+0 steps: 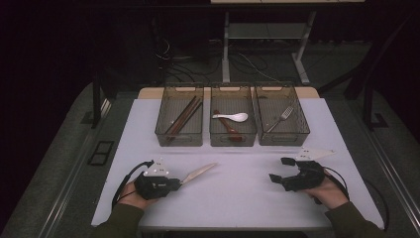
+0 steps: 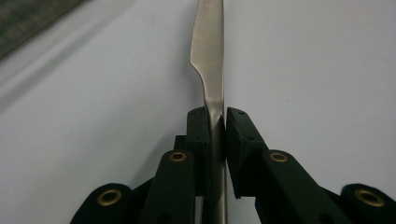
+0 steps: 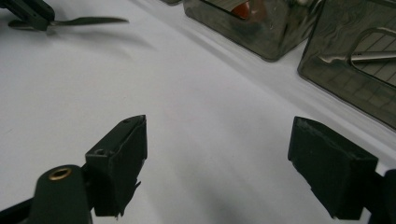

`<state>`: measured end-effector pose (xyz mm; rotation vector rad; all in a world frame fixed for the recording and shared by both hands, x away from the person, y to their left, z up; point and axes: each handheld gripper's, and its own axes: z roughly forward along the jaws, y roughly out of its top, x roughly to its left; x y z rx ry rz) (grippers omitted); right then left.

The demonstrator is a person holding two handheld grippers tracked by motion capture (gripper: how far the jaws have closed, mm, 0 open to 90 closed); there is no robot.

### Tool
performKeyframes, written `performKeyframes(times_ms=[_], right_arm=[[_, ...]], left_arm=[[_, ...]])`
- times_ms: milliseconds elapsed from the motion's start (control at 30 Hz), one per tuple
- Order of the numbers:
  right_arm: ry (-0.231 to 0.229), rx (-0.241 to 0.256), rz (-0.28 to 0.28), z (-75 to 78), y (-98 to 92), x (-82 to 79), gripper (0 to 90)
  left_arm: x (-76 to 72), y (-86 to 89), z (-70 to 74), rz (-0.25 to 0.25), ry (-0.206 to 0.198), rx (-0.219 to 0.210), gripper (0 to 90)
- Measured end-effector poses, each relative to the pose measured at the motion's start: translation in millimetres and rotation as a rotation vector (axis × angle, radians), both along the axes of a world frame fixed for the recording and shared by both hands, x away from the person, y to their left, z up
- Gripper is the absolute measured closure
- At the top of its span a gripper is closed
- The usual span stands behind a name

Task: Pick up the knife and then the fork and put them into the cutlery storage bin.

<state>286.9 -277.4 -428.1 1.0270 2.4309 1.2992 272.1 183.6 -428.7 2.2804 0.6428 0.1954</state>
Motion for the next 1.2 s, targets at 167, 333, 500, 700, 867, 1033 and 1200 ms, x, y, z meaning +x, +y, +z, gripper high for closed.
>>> performKeyframes(times_ms=[167,333,500,700,867,1033,1200], right_arm=[[-0.002,0.007,0.000,0.5,0.0,0.1,19.8],[-0.008,0.021,0.000,2.8,1.3,-0.3,19.8],[0.000,0.037,-0.001,8.1,1.1,1.5,18.3],[0.027,0.056,-0.029,10.0,2.5,5.5,17.6],[0.026,0.059,-0.046,9.6,6.1,6.3,14.0],[0.018,0.034,-0.061,8.4,8.0,7.7,12.6],[0.013,0.058,-0.062,9.2,9.6,6.2,12.5]], left_arm=[[-0.4,-3.3,10.9,0.015,-0.035,-0.087,79.7],[2.5,-13.3,23.5,0.021,-0.061,-0.159,79.6],[8.1,-31.1,29.6,0.013,-0.075,-0.173,79.7],[10.6,-43.6,30.1,0.013,-0.084,-0.151,79.8],[13.5,-42.2,32.8,0.039,-0.089,-0.179,79.8],[14.7,-43.9,36.9,0.048,-0.099,-0.197,79.8],[15.3,-50.5,39.5,0.044,-0.106,-0.204,79.8]])
